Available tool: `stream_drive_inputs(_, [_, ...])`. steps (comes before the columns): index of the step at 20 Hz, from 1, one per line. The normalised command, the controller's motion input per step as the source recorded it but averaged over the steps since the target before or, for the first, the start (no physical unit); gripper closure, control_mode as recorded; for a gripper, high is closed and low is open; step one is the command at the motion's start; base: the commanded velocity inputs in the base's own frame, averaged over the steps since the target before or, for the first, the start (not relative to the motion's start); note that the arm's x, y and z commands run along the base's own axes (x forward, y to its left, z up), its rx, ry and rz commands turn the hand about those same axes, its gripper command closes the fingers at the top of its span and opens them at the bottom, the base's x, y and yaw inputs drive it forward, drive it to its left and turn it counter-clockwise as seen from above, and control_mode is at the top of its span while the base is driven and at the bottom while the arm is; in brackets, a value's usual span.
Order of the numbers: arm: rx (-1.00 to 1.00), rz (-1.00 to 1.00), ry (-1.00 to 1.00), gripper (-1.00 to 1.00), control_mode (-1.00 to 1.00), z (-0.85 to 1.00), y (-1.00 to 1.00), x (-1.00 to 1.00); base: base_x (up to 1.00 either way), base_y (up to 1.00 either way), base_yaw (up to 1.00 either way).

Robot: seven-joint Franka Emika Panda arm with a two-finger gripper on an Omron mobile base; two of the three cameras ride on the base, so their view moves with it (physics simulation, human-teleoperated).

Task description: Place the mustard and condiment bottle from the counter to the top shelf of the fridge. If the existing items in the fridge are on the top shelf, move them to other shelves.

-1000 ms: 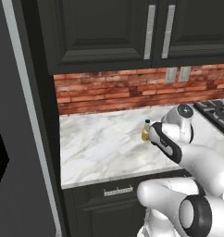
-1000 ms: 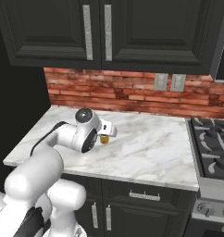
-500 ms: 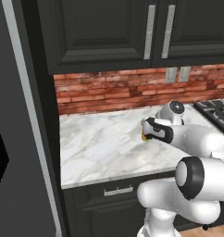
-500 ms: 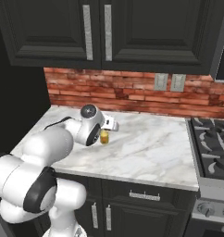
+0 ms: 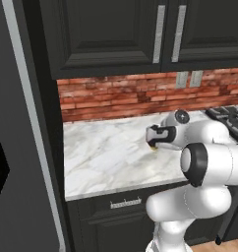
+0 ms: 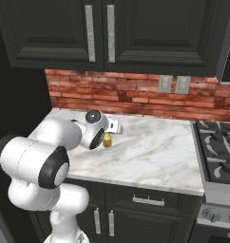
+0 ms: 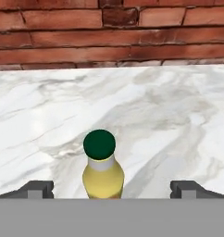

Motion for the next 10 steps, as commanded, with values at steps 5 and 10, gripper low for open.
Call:
stream_drive_inputs(5, [0.00, 0.00, -0.08, -1.00, -1.00, -0.22, 0.04, 0.08, 0.00, 0.00, 0.00])
stream_drive_inputs(10, [0.00, 0.00, -0.08, -1.00, -1.00, -0.13, 0.01, 0.18, 0.00, 0.00, 0.00])
